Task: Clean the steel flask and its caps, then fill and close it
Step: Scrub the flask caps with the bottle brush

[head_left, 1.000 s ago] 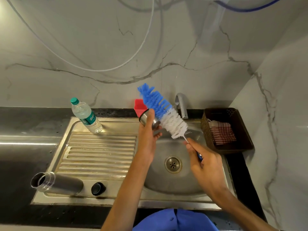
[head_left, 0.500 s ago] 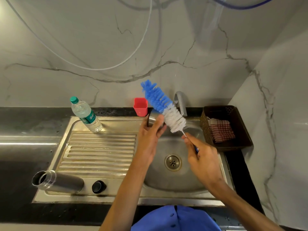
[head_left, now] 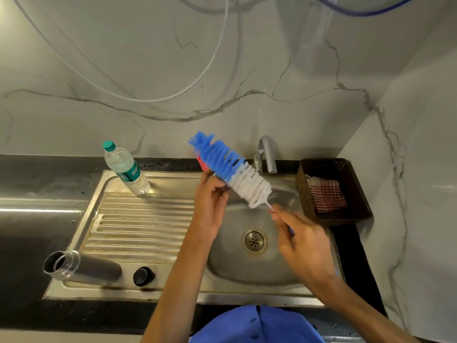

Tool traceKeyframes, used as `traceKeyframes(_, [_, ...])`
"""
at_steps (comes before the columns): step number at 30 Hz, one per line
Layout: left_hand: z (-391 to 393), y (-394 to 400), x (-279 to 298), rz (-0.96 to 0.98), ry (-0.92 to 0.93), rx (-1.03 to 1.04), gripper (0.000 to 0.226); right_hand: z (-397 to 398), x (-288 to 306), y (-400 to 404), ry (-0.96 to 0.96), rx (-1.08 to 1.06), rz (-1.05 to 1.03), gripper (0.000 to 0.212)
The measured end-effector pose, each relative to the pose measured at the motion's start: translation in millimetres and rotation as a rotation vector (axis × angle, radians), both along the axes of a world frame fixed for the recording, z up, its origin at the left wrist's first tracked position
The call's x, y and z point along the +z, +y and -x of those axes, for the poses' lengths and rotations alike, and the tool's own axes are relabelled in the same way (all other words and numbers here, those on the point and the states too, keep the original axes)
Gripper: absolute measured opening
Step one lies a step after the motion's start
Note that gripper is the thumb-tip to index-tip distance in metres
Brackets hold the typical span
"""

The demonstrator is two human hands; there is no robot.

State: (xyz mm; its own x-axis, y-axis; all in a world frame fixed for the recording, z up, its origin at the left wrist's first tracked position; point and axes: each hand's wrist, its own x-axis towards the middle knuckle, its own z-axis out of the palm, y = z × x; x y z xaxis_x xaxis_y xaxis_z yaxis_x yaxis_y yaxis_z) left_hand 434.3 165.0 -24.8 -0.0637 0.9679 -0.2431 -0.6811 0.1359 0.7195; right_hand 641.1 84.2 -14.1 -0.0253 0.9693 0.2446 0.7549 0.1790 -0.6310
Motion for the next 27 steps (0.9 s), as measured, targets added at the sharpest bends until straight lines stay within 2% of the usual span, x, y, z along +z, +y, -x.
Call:
traceKeyframes(3, [-6.9, -0.9, 3.8, -0.043, -0.007, -0.02, 0.041, 5.2, -4.8, -0.1, 0.036, -0.003, 0.05, 0.032])
traceKeyframes(6, [-19.9, -6.4, -1.0, 0.091, 0.139, -0.001, 0.066, 4.6, -5.0, 10.1, 0.094, -0.053, 0.035, 0.029])
traceKeyframes(8, [-16.9, -7.2, -2.2, 0.15, 0.108, 0.054, 0.078, 4.8, -4.4, 5.4, 0.081, -0.038, 0.041, 0.031])
traceKeyframes(10, [-9.1, -5.3, -4.5, 0.143, 0.027, 0.084, 0.061, 7.2, -9.1, -5.1, 0.043, 0.01, 0.058, 0.033])
traceKeyframes(12, [-7.9, -5.3, -6.8, 0.139, 0.059, 0.059, 0.051, 9.2, -17.1, -8.2, 0.049, 0.033, 0.067, 0.035])
traceKeyframes(13, [-10.4, -6.7, -8.7, 0.127, 0.099, 0.037, 0.057, 9.6, -20.2, -4.9, 0.063, 0.022, 0.065, 0.035])
traceKeyframes(16, [-16.7, -10.3, -16.7, 0.146, 0.175, 0.004, 0.104, 7.4, -20.0, 7.2, 0.063, -0.042, 0.059, 0.032])
traceKeyframes(17, [-14.2, -9.7, -18.4, 0.152, 0.196, 0.013, 0.11, 6.5, -17.8, 6.9, 0.056, -0.044, 0.052, 0.032])
traceKeyframes(19, [-4.4, -6.3, -21.7, 0.142, 0.204, 0.014, 0.102, 6.4, -16.1, -0.8, 0.041, -0.019, 0.039, 0.033])
traceKeyframes(21, [2.8, -4.6, -22.8, 0.122, 0.18, 0.014, 0.084, 9.5, -19.3, -10.8, 0.013, 0.022, 0.058, 0.034])
traceKeyframes(24, [1.2, -11.8, -20.5, 0.116, 0.237, -0.029, 0.059, 7.7, -25.0, -0.3, 0.022, -0.005, 0.075, 0.032])
traceKeyframes(27, [0.4, -15.1, -18.3, 0.123, 0.264, -0.058, 0.063, 1.7, -23.7, 14.3, -0.012, -0.053, 0.065, 0.032])
